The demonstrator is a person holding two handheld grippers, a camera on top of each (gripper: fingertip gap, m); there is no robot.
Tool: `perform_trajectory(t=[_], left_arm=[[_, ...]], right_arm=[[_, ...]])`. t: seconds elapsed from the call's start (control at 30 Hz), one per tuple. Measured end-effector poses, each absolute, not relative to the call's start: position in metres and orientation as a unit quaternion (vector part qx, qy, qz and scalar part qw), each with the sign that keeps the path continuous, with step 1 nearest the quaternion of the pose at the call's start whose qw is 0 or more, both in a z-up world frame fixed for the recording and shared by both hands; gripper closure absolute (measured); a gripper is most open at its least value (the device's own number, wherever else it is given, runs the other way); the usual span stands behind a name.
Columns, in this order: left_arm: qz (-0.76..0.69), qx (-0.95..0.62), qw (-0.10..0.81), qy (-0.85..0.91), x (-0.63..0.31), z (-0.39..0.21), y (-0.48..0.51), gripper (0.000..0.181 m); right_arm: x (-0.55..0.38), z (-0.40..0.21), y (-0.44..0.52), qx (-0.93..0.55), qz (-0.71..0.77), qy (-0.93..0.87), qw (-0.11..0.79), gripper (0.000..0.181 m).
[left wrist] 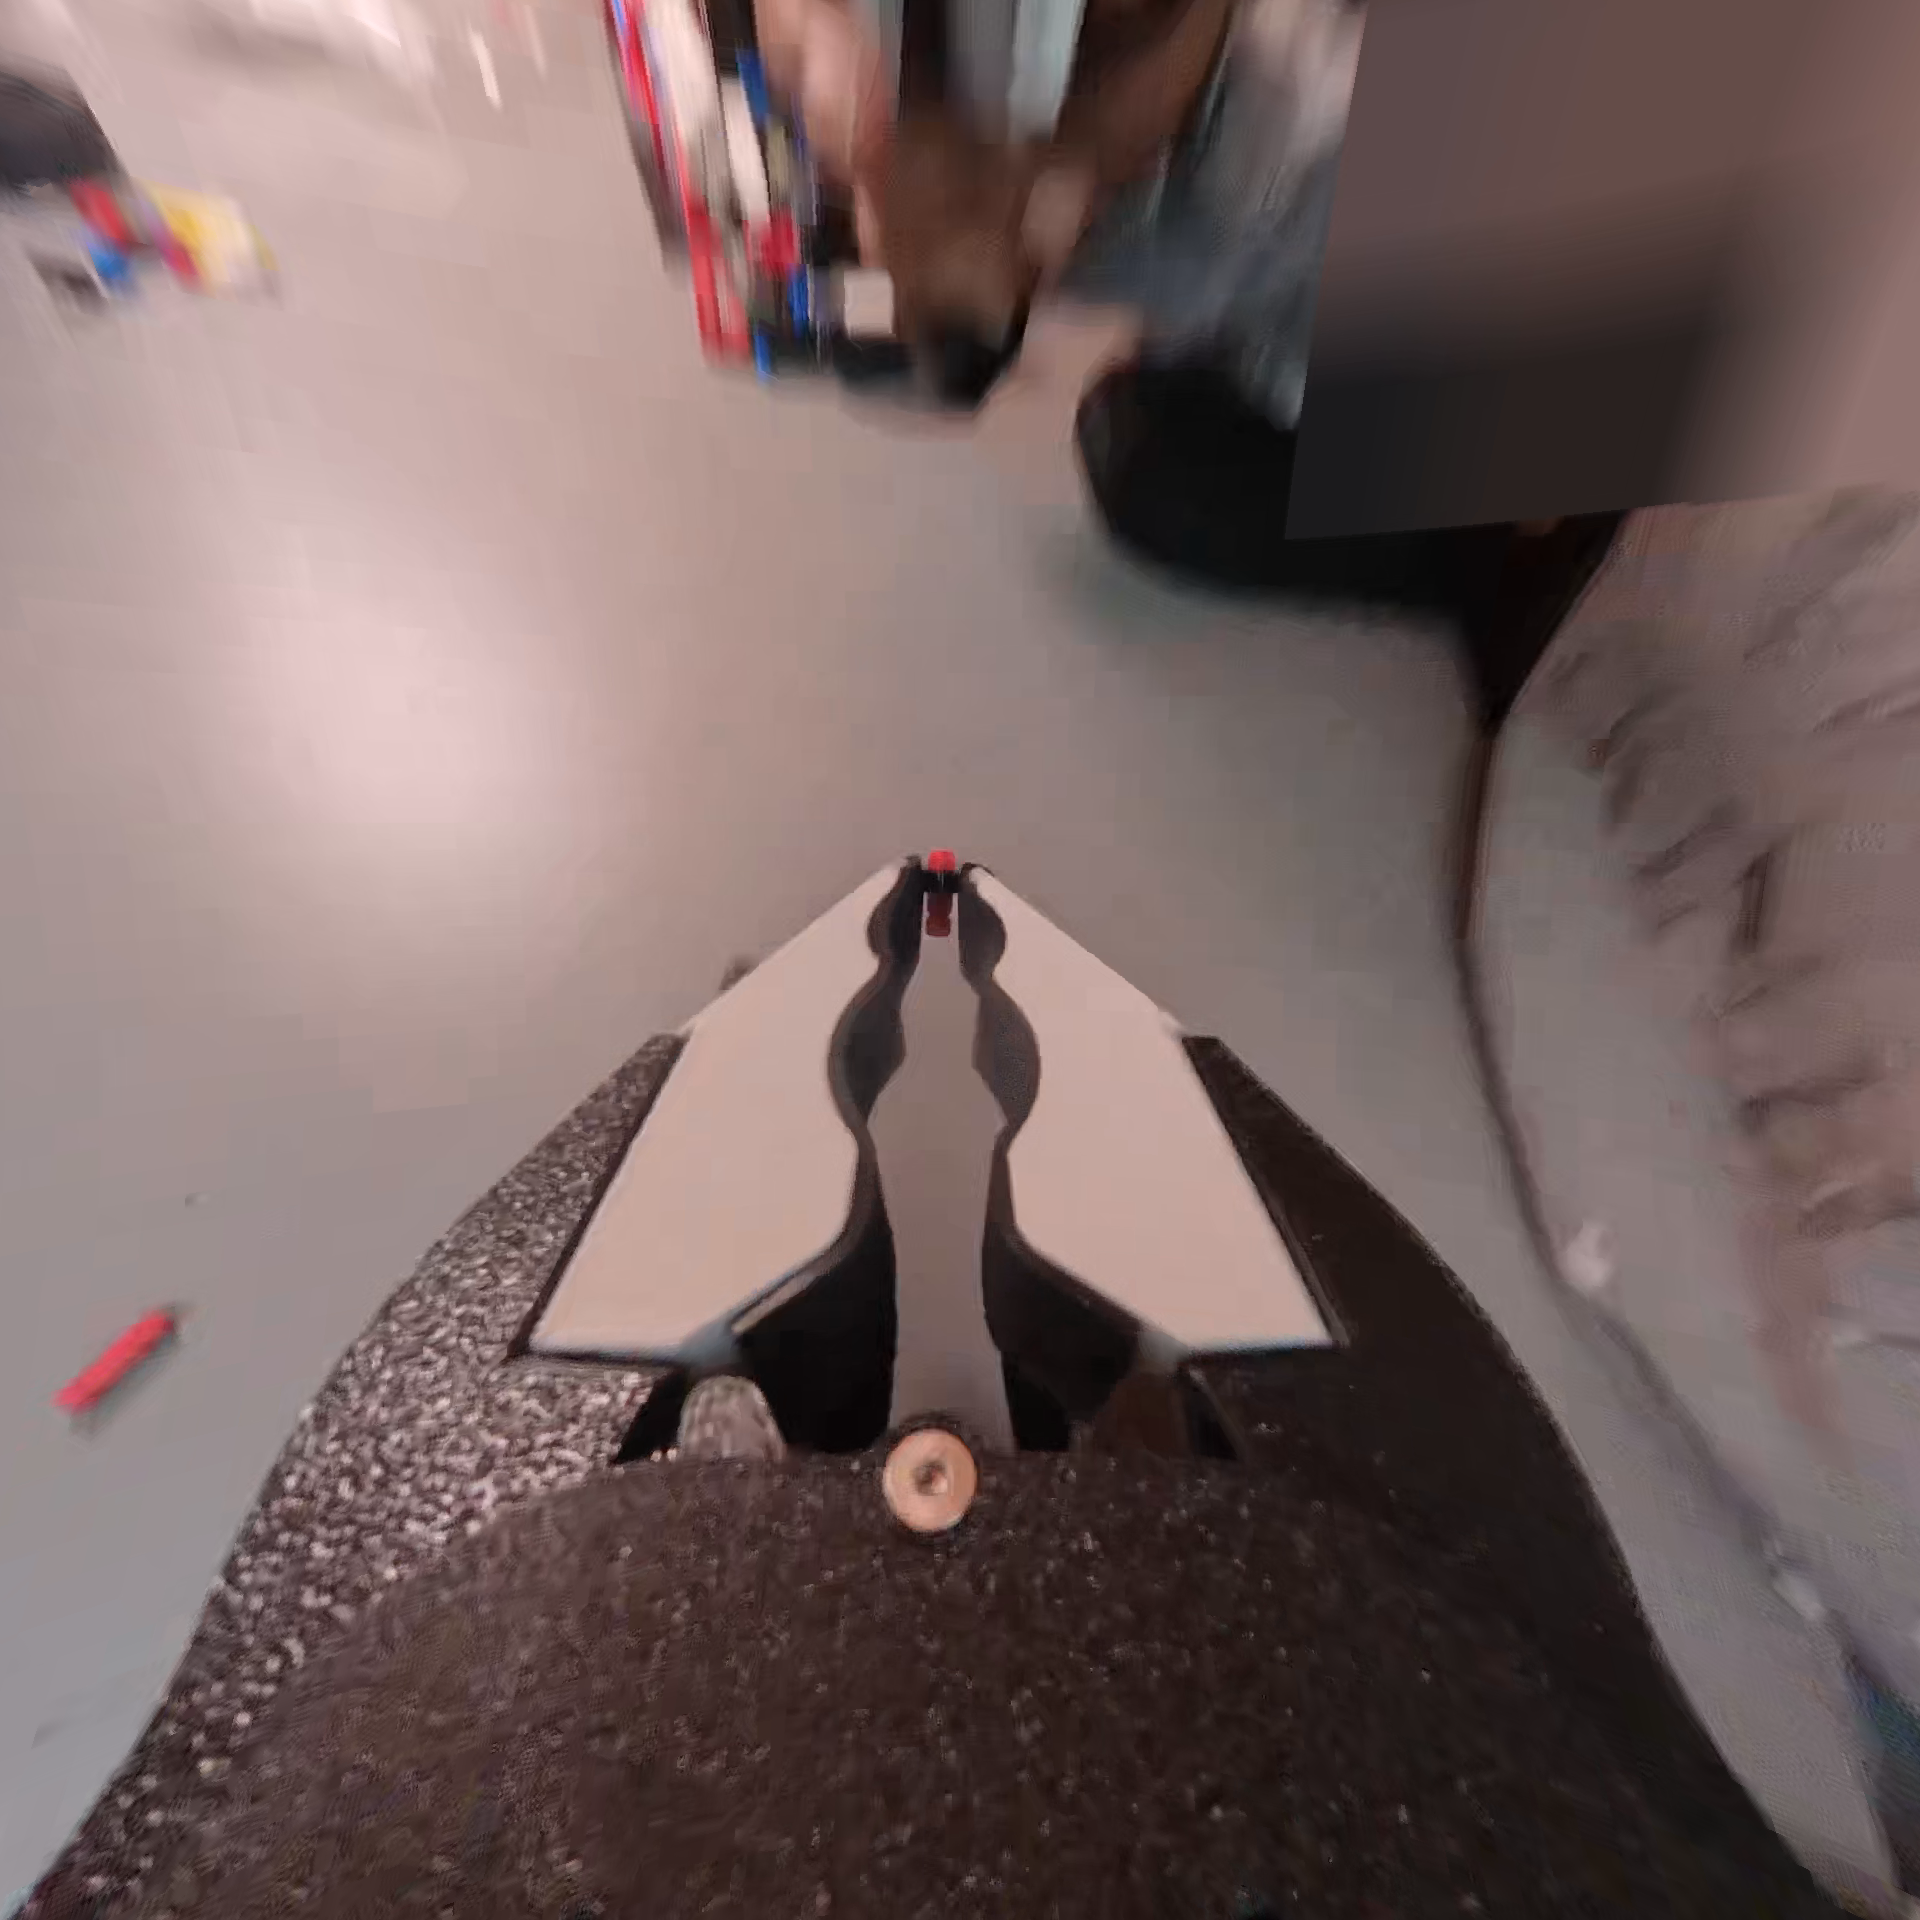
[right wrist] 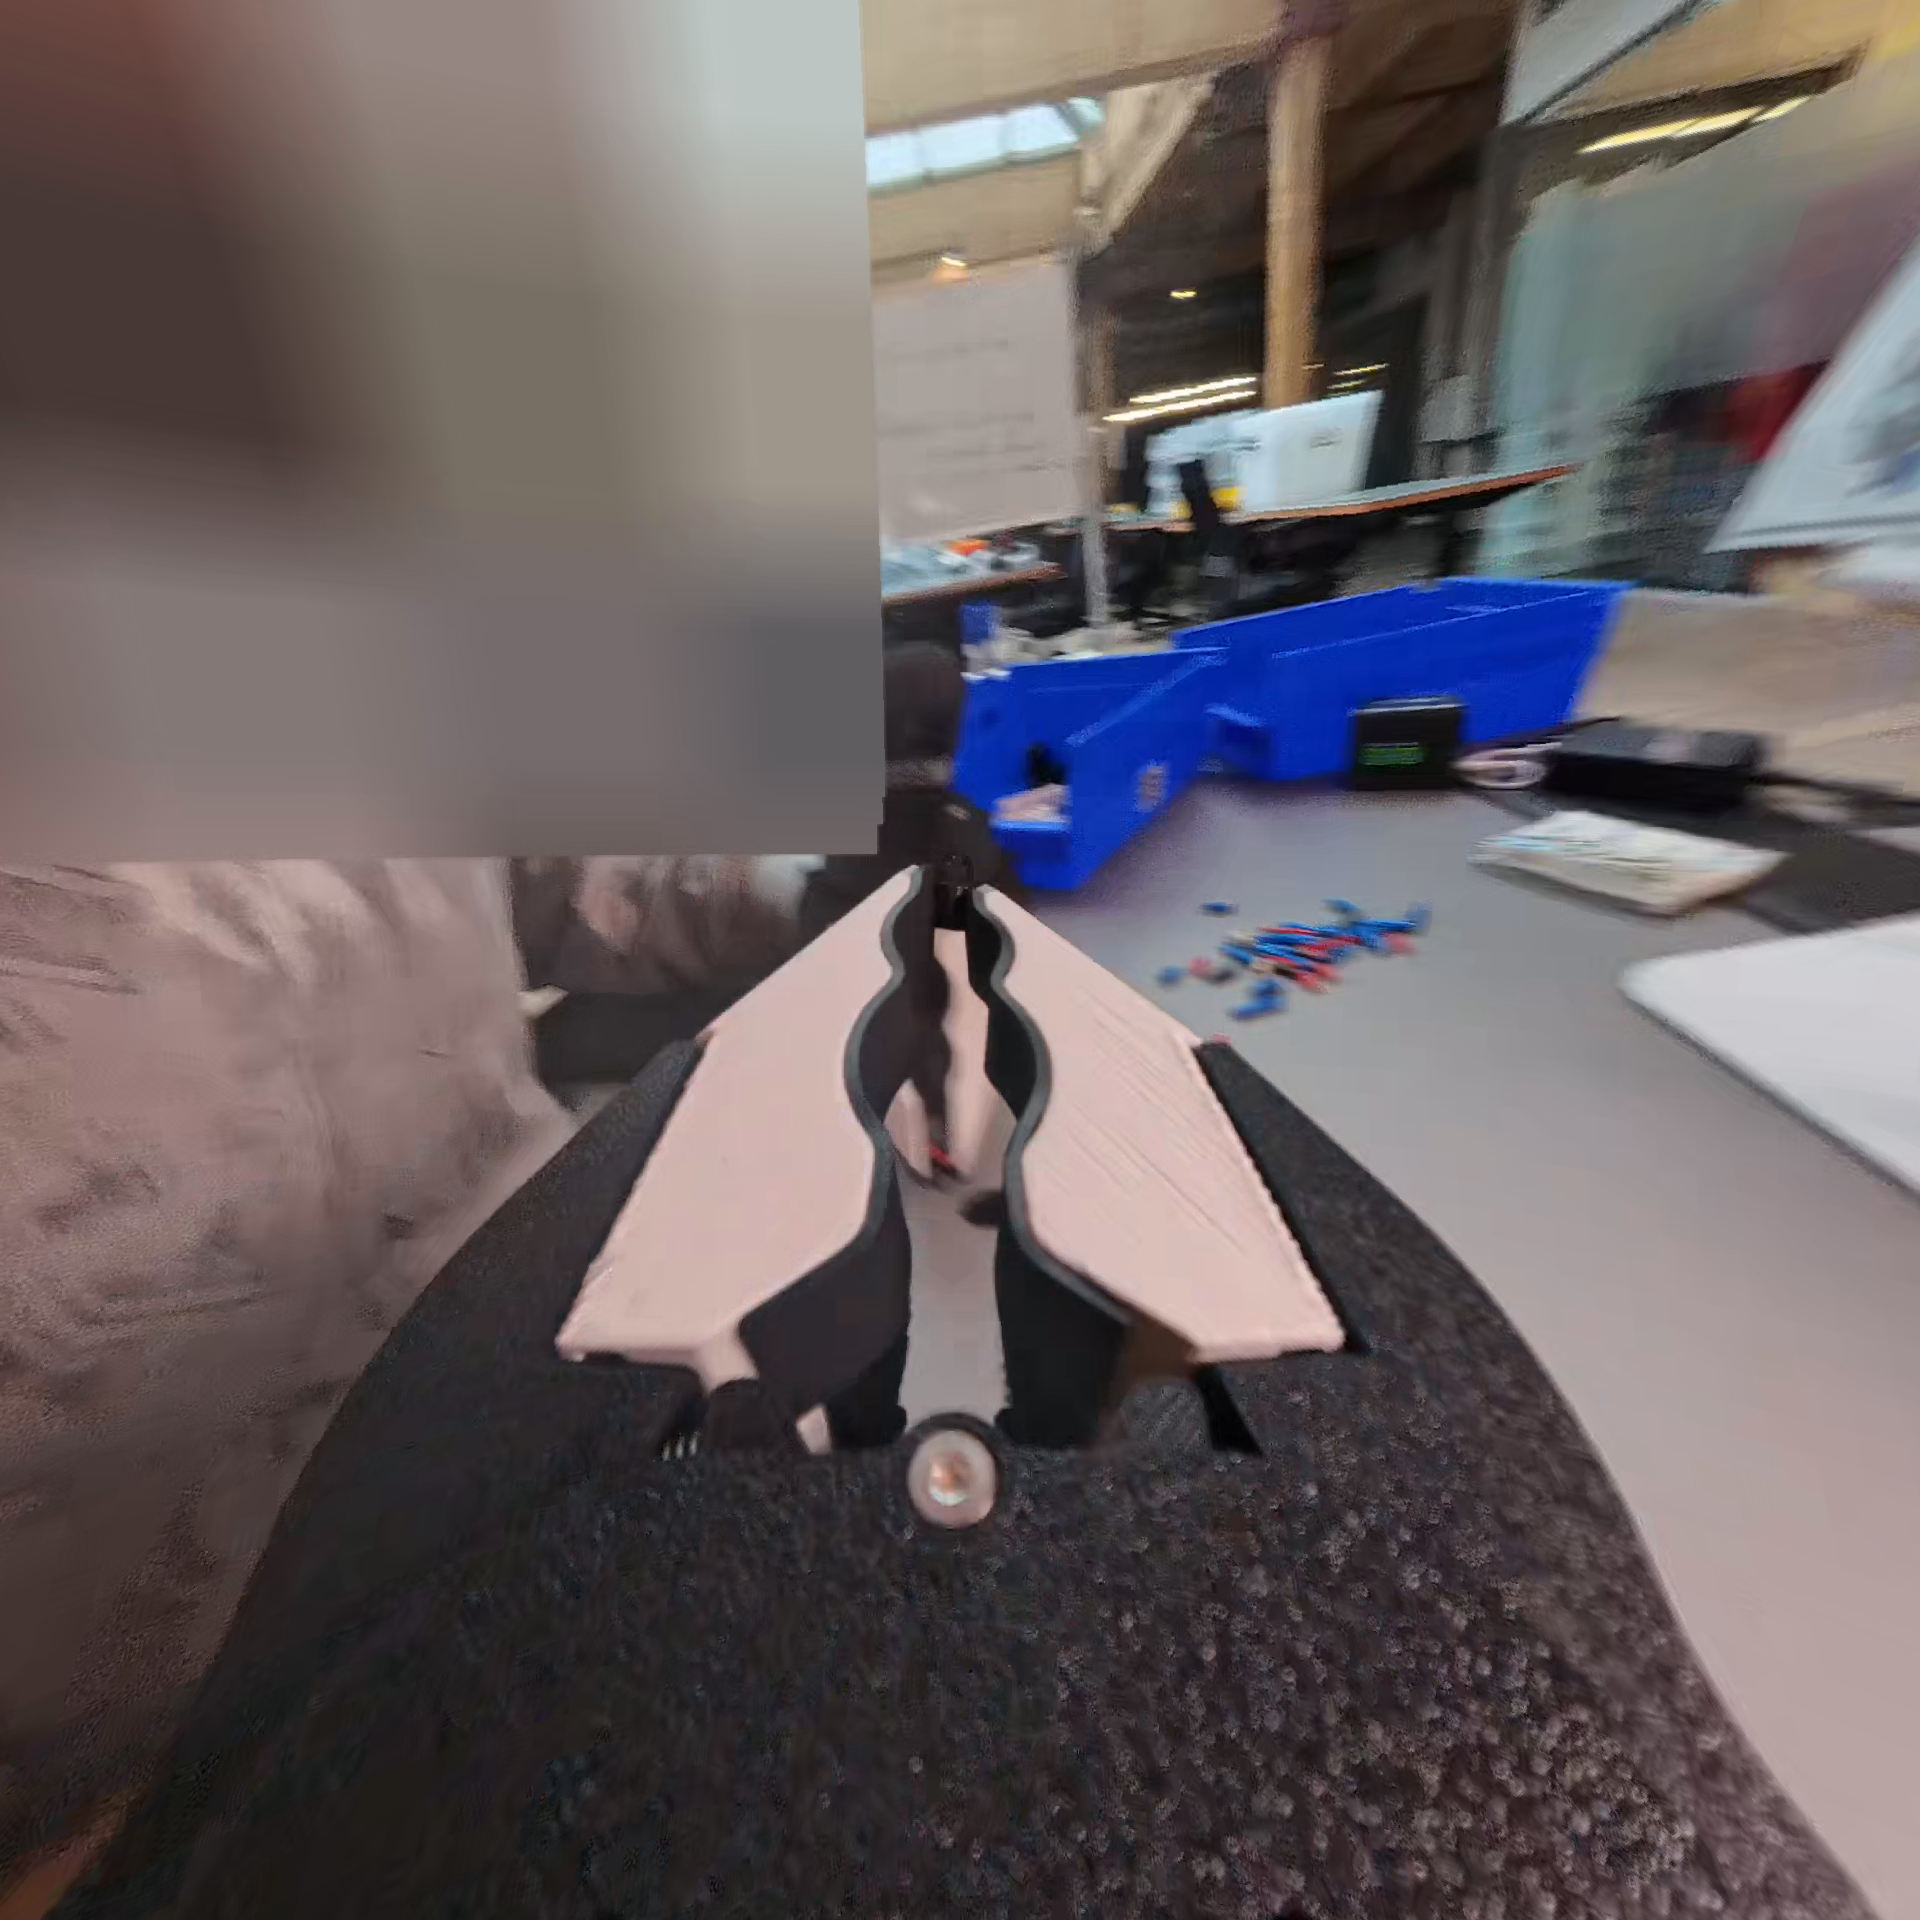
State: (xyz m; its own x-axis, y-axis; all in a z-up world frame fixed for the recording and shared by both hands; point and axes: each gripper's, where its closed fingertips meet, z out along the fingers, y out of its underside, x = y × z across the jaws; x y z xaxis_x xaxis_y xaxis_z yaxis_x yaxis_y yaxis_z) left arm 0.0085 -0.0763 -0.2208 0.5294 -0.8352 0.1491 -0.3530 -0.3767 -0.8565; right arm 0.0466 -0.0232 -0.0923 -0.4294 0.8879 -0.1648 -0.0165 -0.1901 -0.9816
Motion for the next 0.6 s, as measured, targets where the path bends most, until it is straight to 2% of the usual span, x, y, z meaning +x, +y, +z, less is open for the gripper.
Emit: perform_trajectory(t=[0.03,0.07,0.3,0.6], left_arm=[[-0.328,-0.757,0.448,0.346,0.007,-0.195,-0.07,0.176],[-0.333,-0.753,0.46,0.331,0.003,-0.184,-0.064,0.176],[-0.542,-0.703,0.428,0.169,-0.003,-0.158,-0.055,0.177],[-0.587,-0.681,0.414,0.145,0.001,-0.151,-0.058,0.177]], right_arm=[[0.047,-0.103,-0.015,-0.426,0.612,-0.551,0.376,0.177],[0.044,-0.112,-0.021,-0.433,0.621,-0.546,0.36,0.177],[0.035,-0.12,-0.016,-0.47,0.63,-0.525,0.328,0.176],[0.022,-0.128,-0.031,-0.493,0.655,-0.508,0.263,0.176]])
